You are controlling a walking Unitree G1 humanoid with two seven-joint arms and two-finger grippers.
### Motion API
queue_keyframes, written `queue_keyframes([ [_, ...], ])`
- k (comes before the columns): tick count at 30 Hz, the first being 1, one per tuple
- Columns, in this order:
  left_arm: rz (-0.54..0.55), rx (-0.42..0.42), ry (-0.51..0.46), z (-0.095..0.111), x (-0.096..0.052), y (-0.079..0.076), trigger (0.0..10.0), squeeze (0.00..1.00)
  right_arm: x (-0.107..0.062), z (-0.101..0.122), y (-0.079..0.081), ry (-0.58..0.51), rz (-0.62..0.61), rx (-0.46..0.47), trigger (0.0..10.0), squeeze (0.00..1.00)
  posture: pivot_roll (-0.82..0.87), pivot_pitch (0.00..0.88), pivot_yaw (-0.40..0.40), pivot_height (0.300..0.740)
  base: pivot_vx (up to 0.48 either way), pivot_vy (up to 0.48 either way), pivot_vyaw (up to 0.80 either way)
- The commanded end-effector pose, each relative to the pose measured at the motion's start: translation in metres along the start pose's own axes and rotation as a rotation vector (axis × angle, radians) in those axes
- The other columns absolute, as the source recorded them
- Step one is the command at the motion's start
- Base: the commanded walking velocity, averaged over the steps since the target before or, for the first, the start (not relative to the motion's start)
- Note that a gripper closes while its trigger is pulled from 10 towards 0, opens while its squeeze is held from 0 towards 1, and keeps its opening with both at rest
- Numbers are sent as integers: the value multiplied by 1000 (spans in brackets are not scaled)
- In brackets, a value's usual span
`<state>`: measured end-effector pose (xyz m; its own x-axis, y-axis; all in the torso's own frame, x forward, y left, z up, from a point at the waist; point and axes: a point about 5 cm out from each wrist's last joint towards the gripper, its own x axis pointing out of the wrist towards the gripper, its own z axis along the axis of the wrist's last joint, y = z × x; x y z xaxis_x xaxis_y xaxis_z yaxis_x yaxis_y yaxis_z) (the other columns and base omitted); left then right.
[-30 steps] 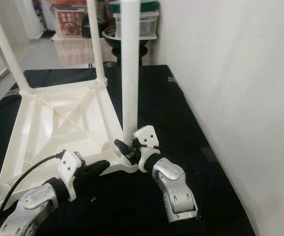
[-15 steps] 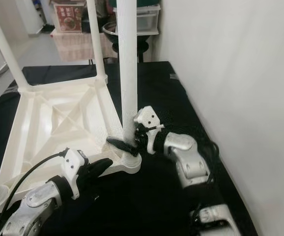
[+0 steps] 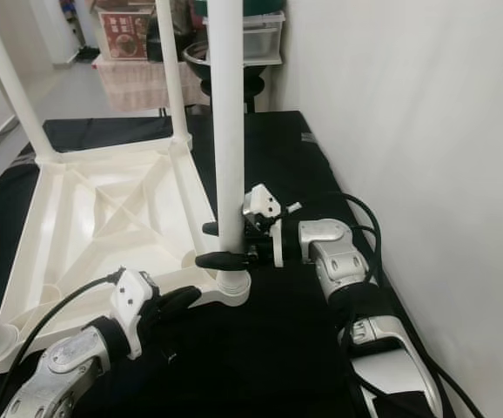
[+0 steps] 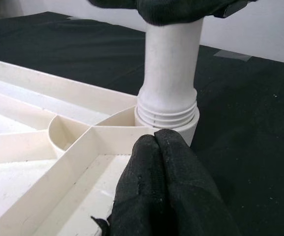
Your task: Building children table
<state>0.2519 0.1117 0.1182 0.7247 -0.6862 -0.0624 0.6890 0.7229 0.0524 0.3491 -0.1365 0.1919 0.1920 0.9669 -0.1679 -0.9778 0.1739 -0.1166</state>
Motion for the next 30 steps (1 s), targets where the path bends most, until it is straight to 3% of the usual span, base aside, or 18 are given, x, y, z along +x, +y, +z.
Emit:
queue_keyframes([
  [1,2,1,13,-1,-4,1,10000,0,-3,-14,5,5,-6,32,0,0,-66,68,-11,740,0,0,0],
  [5,1,0,13,0,-4,2,10000,0,-8,-17,5,-2,-32,33,0,0,-67,69,-11,740,0,0,0],
  [10,4,-4,11,0,-6,4,10000,0,-22,-44,25,23,-279,69,0,0,-88,81,-1,740,0,0,0],
  [11,4,-4,11,0,-6,4,10000,0,-22,-44,25,23,-279,69,0,0,-88,81,-1,740,0,0,0],
  [13,4,-7,11,0,-8,6,10000,0,-14,-57,43,50,-424,114,0,0,-95,85,2,740,0,0,0],
  [15,6,-8,12,1,-9,9,10000,0,1,-66,56,73,-860,217,0,0,-111,93,16,740,0,0,0],
  [16,7,-8,13,1,-10,10,10000,0,8,-59,63,154,-905,60,0,0,-110,95,18,740,0,0,0],
  [17,7,-8,13,1,-10,10,10000,0,8,-59,63,154,-905,60,0,0,-110,95,18,740,0,0,0],
  [18,7,-6,15,0,-10,12,10000,0,12,-50,65,158,-904,-26,0,0,-123,90,30,740,0,0,0],
  [20,10,-4,17,0,-9,13,10000,0,16,-48,61,72,-842,140,0,0,-123,90,30,740,0,0,0],
  [24,13,14,21,0,-7,13,10000,0,14,-58,49,172,-883,93,0,0,-98,71,13,740,0,0,0],
  [25,22,15,20,0,-7,13,10000,0,15,-55,47,169,-899,87,2157,0,-96,71,12,740,0,0,0],
  [27,22,15,20,0,-7,13,10000,0,15,-55,47,169,-899,87,2157,0,-96,71,12,740,0,0,0],
  [28,30,17,19,0,-7,13,10000,0,16,-51,44,150,-901,91,10000,0,-96,71,12,740,0,0,0],
  [29,33,19,19,0,-8,13,10000,0,16,-47,42,137,-910,92,10000,584,-91,68,10,740,0,0,0],
  [30,32,22,21,0,-8,13,10000,0,16,-43,39,117,-897,97,10000,1000,-90,64,15,740,0,0,0],
])
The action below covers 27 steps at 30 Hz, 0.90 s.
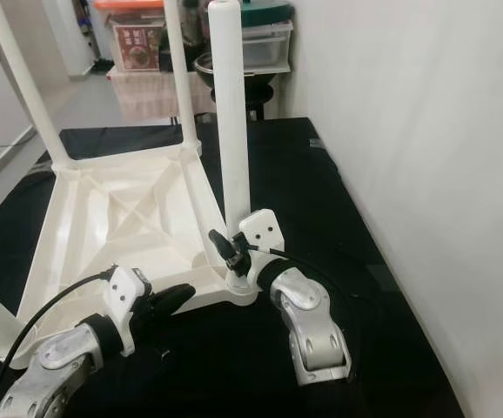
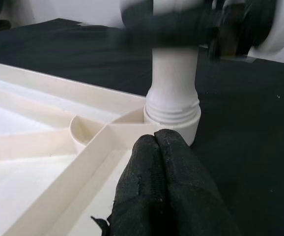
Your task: Building children table
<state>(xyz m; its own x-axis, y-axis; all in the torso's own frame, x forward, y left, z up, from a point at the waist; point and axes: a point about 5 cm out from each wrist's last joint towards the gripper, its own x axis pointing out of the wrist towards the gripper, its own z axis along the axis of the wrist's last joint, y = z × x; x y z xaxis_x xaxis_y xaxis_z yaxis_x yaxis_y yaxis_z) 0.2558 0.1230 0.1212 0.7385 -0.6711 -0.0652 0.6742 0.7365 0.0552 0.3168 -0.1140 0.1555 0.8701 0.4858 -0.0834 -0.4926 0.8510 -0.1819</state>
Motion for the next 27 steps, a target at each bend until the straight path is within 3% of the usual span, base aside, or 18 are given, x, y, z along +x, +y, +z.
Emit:
queue_keyframes([
  [1,7,27,21,-2,-3,1,10000,0,0,-6,-2,60,-25,23,10000,1000,-89,64,15,740,0,0,0],
  [7,6,27,22,-2,-6,-2,10000,0,8,21,-4,-82,182,0,10000,1000,-81,60,14,740,0,0,0],
  [8,10,23,21,-3,-8,-4,10000,0,9,24,-7,-99,259,-12,10000,549,-73,61,8,740,0,0,0],
  [9,13,20,21,-3,-9,-5,10000,0,9,26,-9,-108,308,-21,10000,549,-73,61,8,740,0,0,0],
  [10,37,21,20,-3,-11,-5,10000,0,10,26,-13,-105,405,-51,10000,0,-61,64,2,740,0,0,0],
  [11,37,21,20,-3,-11,-5,10000,0,10,26,-13,-105,405,-51,10000,0,-61,64,2,740,0,0,0],
  [12,78,32,19,-4,-15,-5,10000,0,10,23,-17,-83,535,-100,10000,0,-50,67,-4,740,0,0,0],
  [13,94,40,18,-4,-16,-5,10000,0,10,21,-19,-72,575,-117,10000,0,-49,68,-5,740,0,0,0],
  [15,101,44,18,-3,-17,-5,10000,0,11,20,-19,-65,590,-124,10000,0,-49,68,-5,740,0,0,0],
  [17,182,98,2,-1,-21,-3,10000,0,14,3,-23,45,648,-180,10000,0,-32,76,-9,740,0,0,0],
  [21,289,122,-12,1,-29,-2,10000,0,25,3,-32,38,624,-103,10000,0,1,117,-11,740,0,0,0],
  [25,289,119,-11,3,-33,-6,10000,0,26,7,-36,14,631,-69,9922,0,10,131,-9,740,0,0,0],
  [26,275,116,-6,3,-36,-9,10000,0,26,12,-38,-12,650,-45,0,0,24,153,-3,740,0,0,0],
  [27,275,116,-6,3,-36,-9,10000,0,26,12,-38,-12,650,-45,0,0,24,153,-3,740,0,0,0],
])
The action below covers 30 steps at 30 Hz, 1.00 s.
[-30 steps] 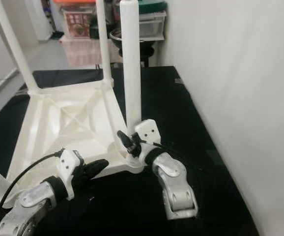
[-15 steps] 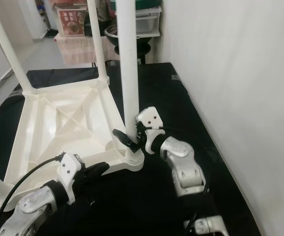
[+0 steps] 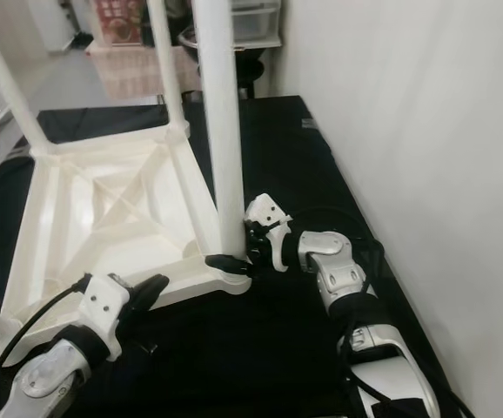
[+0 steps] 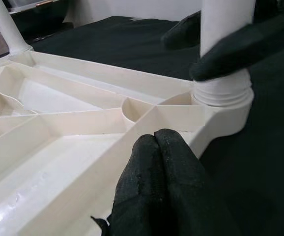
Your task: Building children table
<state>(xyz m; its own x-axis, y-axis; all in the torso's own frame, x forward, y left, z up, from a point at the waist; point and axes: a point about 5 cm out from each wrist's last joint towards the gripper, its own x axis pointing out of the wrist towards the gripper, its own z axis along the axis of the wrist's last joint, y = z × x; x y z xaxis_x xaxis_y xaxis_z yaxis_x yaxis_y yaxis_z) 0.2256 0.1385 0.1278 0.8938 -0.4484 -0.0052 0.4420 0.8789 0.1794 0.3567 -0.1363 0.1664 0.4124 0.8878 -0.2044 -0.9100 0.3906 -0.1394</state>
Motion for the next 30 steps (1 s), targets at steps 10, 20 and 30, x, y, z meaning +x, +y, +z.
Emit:
queue_keyframes([
  [10,-57,11,46,0,-17,-6,10000,0,-11,16,-10,-93,98,-27,0,0,27,180,25,740,0,0,0],
  [20,-42,5,36,2,-15,-2,10000,0,-21,6,6,-92,-175,-71,0,0,-26,182,27,740,0,0,0],
  [30,-109,-77,14,0,0,4,10000,0,8,-21,72,105,-658,77,0,0,-91,141,55,740,0,0,0],
])
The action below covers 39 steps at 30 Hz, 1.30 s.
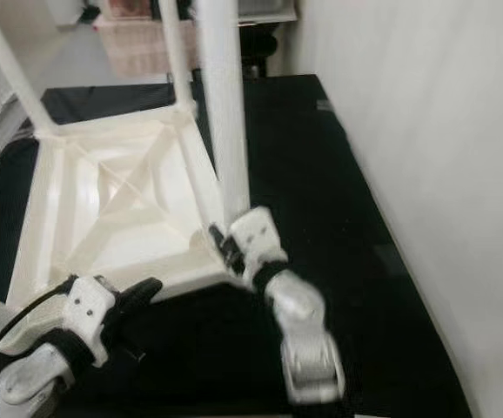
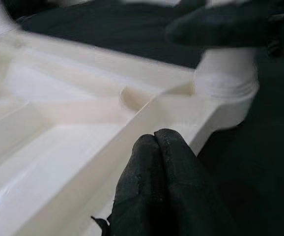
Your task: Building children table
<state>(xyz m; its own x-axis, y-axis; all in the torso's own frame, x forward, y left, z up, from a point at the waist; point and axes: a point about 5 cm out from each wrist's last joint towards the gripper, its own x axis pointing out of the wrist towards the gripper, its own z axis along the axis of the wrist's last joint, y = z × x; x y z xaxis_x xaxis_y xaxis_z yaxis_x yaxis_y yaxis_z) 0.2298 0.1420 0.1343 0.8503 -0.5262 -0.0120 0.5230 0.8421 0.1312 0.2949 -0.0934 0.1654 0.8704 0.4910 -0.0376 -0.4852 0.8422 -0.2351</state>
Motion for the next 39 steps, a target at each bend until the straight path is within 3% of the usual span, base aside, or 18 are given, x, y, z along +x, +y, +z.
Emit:
queue_keyframes([
  [1,-40,-43,22,-6,0,-3,10000,0,-5,-36,-5,178,-13,24,0,0,-65,139,34,740,0,0,0],
  [2,-53,-49,24,-6,2,-4,10000,0,-5,-37,-5,186,-2,-29,8275,0,-63,137,30,740,0,0,0],
  [4,-71,-50,27,-6,4,-5,10000,0,-5,-38,-4,194,2,-55,8275,0,-71,123,26,740,0,0,0],
  [5,-79,-51,29,-7,5,-5,10000,0,-3,-37,-4,198,6,-62,10000,0,-71,123,26,740,0,0,0],
  [6,-75,-53,28,-7,6,-5,10000,0,-2,-34,-4,194,15,-43,10000,0,-70,116,19,740,0,0,0],
  [7,-59,-53,26,-7,8,-5,10000,0,0,-29,-6,162,45,-9,10000,1000,-71,108,15,740,0,0,0],
  [9,-38,-50,26,-8,11,-4,10000,0,8,-15,-13,59,136,35,10000,1000,-69,103,7,740,0,0,0],
  [13,-37,-44,26,-9,14,-4,10000,0,11,6,-19,-53,241,26,10000,1000,-72,93,-1,740,0,0,0],
  [14,-39,-39,23,-10,18,-5,10000,0,9,24,-23,-133,402,-24,10000,1000,-74,80,-13,740,0,0,0],
  [15,-40,-37,23,-10,19,-6,10000,0,8,29,-25,-154,477,-47,10000,1000,-74,80,-13,740,0,0,0],
  [16,-41,-36,22,-10,20,-7,10000,0,9,30,-30,-150,551,-88,10000,0,-73,77,-18,740,0,0,0],
  [22,-45,-38,19,-11,23,-9,10000,0,20,26,-50,-86,707,-119,10000,0,-56,74,-31,740,0,0,0],
  [29,-38,-39,18,-11,23,-10,10000,0,32,23,-67,-39,709,-77,10000,0,-51,80,-33,740,0,0,0],
  [30,-37,-41,17,-11,22,-10,10000,0,35,22,-70,-31,703,-54,0,0,-50,82,-31,740,0,0,0],
  [39,-46,-51,15,-11,20,-11,10000,0,28,13,-82,-41,720,-26,0,0,-59,106,-18,740,0,0,0],
])
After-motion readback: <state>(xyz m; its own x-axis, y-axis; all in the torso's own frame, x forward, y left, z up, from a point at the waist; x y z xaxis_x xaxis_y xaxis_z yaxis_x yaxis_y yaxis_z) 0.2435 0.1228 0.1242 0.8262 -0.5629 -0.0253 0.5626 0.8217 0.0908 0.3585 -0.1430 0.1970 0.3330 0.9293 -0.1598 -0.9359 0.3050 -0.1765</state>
